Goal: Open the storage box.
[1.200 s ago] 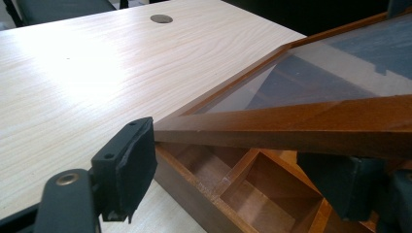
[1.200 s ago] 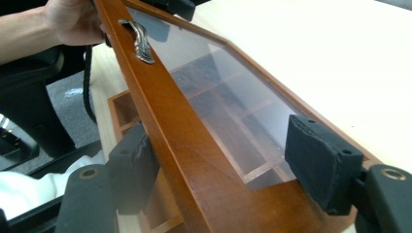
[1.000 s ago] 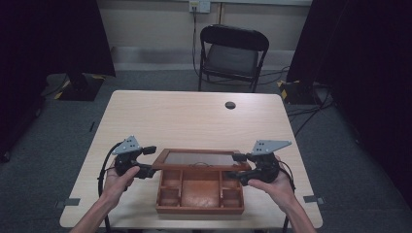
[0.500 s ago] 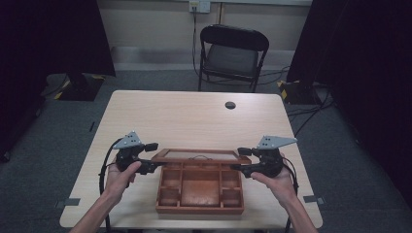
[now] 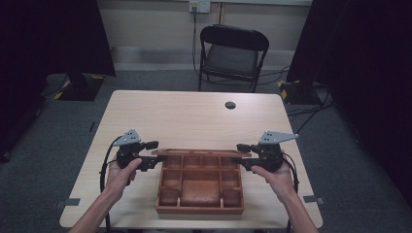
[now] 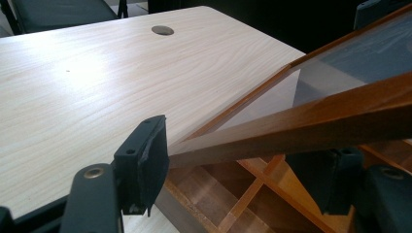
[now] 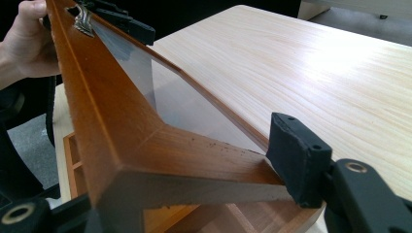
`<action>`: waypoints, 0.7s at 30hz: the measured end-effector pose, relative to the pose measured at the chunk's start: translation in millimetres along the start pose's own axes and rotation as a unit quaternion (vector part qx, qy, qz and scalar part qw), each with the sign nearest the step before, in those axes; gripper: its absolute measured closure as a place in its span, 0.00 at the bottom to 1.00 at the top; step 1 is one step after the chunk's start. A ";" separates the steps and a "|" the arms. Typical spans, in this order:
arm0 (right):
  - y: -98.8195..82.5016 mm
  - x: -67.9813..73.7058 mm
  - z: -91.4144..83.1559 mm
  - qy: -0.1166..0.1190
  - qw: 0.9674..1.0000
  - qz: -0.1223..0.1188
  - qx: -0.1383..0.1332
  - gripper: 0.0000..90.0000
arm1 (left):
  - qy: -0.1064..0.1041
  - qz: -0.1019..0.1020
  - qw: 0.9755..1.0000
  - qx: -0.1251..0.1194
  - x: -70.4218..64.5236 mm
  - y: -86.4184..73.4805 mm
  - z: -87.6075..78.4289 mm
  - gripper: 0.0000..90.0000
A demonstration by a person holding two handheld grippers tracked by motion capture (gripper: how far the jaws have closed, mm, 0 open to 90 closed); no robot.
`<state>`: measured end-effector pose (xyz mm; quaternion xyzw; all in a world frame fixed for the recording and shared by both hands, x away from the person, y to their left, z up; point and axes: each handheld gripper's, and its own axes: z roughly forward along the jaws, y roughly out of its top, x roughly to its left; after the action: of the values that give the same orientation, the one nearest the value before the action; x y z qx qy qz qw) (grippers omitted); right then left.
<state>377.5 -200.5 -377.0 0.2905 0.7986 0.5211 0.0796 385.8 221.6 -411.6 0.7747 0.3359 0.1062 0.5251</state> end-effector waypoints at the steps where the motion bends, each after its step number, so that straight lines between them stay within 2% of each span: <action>1: 0.5 -0.3 0.1 -0.001 1.000 -0.001 0.000 0.50 | -0.002 -0.003 1.000 0.000 0.5 -0.1 0.2 0.35; 7: 3.4 -3.8 1.0 0.001 1.000 0.004 -0.006 0.51 | -0.003 -0.008 1.000 -0.008 3.9 0.5 1.4 0.35; 10: 4.4 -5.8 1.6 0.003 1.000 0.008 -0.010 0.51 | -0.017 -0.018 1.000 -0.019 7.7 0.6 0.3 0.34; 11: 4.4 -6.7 1.8 0.005 1.000 0.009 -0.011 0.51 | -0.016 -0.017 1.000 -0.020 8.6 1.2 -0.2 0.34; 15: 5.3 -8.8 2.7 0.003 1.000 0.012 -0.018 0.51 | -0.021 -0.013 0.999 -0.021 9.3 5.5 -0.4 0.34; 18: 5.8 -10.7 3.6 0.001 1.000 0.014 -0.021 0.51 | -0.020 0.003 1.000 -0.021 6.8 11.5 0.5 0.34; 21: 8.0 -12.9 4.3 0.000 1.000 0.017 -0.023 0.52 | -0.022 0.009 0.999 -0.021 5.3 15.0 3.1 0.36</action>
<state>393.0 -201.8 -374.1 0.3022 0.7815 0.5404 0.0775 397.5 219.3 -400.7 0.7684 0.3151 0.1008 0.5478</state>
